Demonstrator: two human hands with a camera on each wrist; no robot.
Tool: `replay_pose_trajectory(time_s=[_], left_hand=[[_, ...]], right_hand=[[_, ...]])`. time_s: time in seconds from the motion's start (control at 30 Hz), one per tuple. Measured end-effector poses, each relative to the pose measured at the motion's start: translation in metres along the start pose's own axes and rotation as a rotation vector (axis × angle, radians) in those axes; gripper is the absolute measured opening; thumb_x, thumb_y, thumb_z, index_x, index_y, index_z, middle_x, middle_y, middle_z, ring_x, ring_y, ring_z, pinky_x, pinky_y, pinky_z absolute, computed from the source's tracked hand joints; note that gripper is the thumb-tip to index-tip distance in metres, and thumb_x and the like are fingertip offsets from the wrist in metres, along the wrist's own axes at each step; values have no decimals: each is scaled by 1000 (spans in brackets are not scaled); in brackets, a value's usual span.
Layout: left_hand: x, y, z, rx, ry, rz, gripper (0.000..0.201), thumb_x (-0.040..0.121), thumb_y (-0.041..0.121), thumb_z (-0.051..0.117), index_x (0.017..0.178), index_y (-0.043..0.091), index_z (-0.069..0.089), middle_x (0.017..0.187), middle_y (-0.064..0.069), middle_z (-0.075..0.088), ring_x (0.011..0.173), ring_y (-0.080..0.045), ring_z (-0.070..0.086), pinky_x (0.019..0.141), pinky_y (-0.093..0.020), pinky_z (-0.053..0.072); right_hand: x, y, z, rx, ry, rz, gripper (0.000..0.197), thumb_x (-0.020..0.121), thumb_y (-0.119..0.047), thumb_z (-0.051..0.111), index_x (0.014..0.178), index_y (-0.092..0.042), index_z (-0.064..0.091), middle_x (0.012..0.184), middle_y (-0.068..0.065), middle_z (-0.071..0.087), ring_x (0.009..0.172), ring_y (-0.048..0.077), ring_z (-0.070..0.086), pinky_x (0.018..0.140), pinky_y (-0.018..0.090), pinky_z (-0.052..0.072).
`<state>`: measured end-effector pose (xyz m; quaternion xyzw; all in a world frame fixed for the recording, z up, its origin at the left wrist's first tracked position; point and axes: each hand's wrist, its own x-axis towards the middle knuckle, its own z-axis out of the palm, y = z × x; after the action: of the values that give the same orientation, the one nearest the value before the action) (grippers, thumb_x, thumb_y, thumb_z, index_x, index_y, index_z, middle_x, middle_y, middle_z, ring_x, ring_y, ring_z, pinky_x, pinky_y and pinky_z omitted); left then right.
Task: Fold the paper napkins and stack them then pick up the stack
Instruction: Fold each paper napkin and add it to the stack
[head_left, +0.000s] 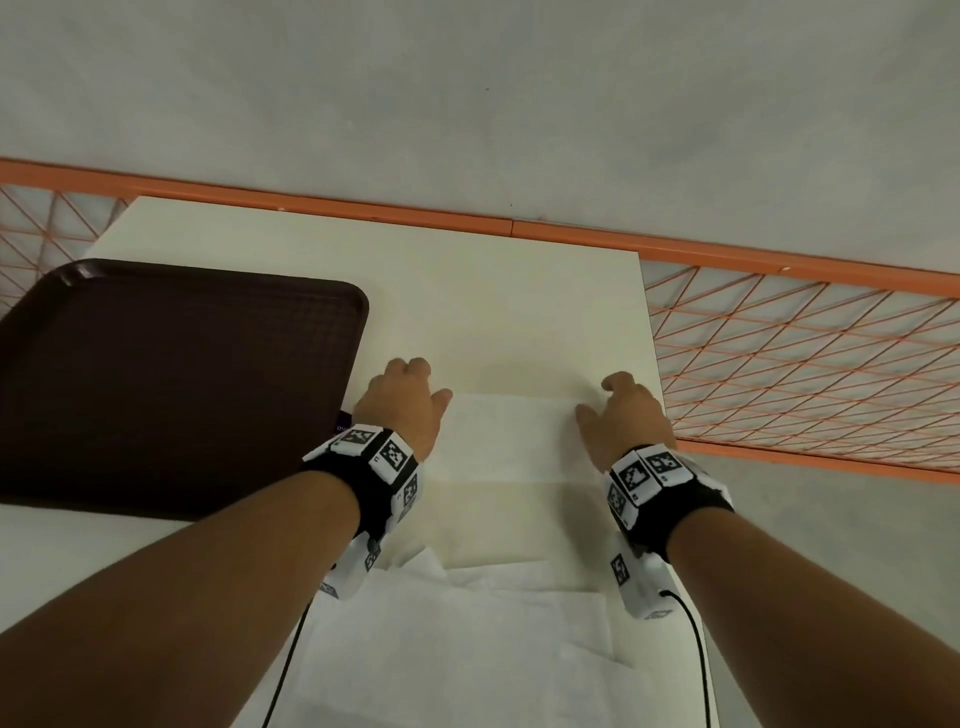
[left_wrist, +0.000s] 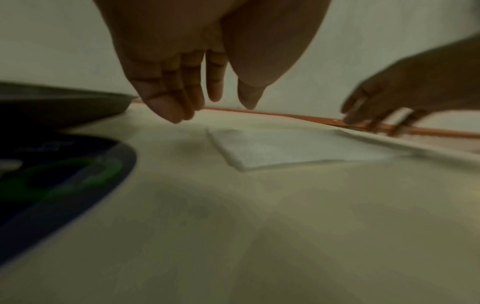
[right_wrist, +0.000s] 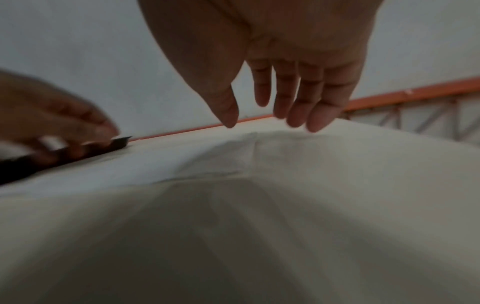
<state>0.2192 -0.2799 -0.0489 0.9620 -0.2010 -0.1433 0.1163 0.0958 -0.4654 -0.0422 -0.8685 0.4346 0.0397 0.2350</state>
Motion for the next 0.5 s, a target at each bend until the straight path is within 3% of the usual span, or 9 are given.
replay_pose_trajectory(time_s=[0.07, 0.17, 0.3, 0.4, 0.5], left_hand=[[-8, 9, 1, 48, 22, 180, 44, 98, 39, 42, 136, 16, 42, 138, -4, 40, 124, -26, 40, 96, -41, 43], [-24, 23, 12, 145, -94, 368, 45, 101, 37, 35, 138, 13, 40, 147, -3, 33, 133, -24, 31, 106, -41, 36], [-36, 29, 25, 263, -221, 328, 49, 102, 38, 32, 142, 11, 33, 153, -6, 22, 139, -25, 22, 109, -42, 32], [-34, 29, 22, 268, -253, 314, 51, 101, 36, 36, 145, 11, 28, 157, -6, 15, 143, -26, 15, 113, -44, 26], [-31, 31, 19, 240, -272, 298, 49, 100, 36, 40, 142, 11, 33, 155, -5, 18, 142, -25, 17, 111, -44, 29]], right_hand=[[-9, 0, 0, -90, 22, -196, 50, 94, -32, 51, 140, -18, 39, 143, 5, 42, 129, 27, 40, 101, 40, 41], [-22, -4, 11, -276, -110, -491, 56, 100, -32, 39, 151, -16, 21, 160, 5, 16, 146, 26, 14, 119, 42, 18], [-31, -1, 30, -382, -294, -489, 55, 102, -32, 26, 153, -16, 9, 162, 7, -2, 148, 31, -1, 119, 45, 10], [-34, 0, 36, -407, -314, -460, 56, 103, -34, 23, 153, -18, 4, 162, 7, -6, 148, 31, -5, 120, 46, 7], [-35, -3, 38, -421, -306, -434, 56, 102, -36, 23, 153, -19, 5, 162, 5, -5, 148, 30, -4, 120, 48, 8]])
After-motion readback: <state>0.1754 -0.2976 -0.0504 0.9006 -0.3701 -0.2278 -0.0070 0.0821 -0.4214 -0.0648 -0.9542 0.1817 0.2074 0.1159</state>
